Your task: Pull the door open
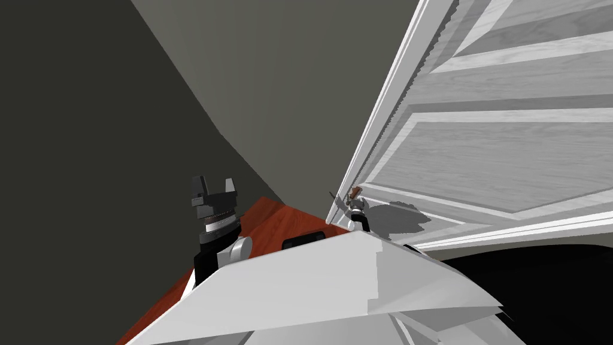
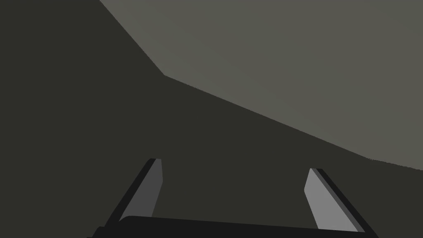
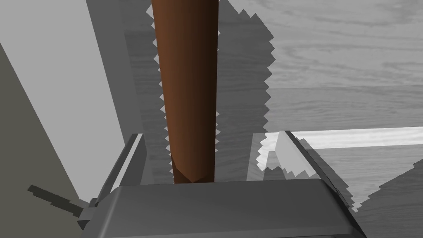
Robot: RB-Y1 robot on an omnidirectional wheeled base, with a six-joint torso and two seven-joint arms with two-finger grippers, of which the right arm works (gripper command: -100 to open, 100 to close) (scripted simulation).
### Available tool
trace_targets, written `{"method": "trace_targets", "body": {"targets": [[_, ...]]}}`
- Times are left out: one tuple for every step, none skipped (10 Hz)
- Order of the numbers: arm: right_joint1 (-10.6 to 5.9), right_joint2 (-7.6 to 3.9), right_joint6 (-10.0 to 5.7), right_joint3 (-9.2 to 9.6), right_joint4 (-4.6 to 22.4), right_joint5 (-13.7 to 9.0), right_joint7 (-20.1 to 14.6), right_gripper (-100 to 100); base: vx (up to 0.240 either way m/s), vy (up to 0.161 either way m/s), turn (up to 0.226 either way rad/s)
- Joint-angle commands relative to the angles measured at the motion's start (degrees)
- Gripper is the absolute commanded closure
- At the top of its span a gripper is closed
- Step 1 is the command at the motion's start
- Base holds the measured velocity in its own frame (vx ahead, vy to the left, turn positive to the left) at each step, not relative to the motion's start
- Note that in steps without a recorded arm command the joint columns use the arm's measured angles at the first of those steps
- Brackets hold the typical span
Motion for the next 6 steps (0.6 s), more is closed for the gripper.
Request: {"method": "trace_targets", "body": {"targets": [[0.62,0.52,0.58,-2.25,-0.3,0.2,0.7,-100,-0.03,-0.033,0.187],[0.83,0.81,0.77,-3.45,-0.2,0.3,1.0,-100,-0.035,-0.03,0.175],[1.04,1.1,0.95,-4.65,-0.1,0.5,1.2,-100,-0.04,-0.024,0.199],[1.22,1.35,1.11,-5.67,0.0,0.6,1.4,-100,-0.034,-0.023,0.179],[1.39,1.59,1.26,-6.62,0.1,0.7,1.5,-100,-0.029,-0.019,0.181],[1.68,2.0,1.52,-8.3,0.2,0.9,1.9,-100,-0.039,-0.024,0.292]]}}
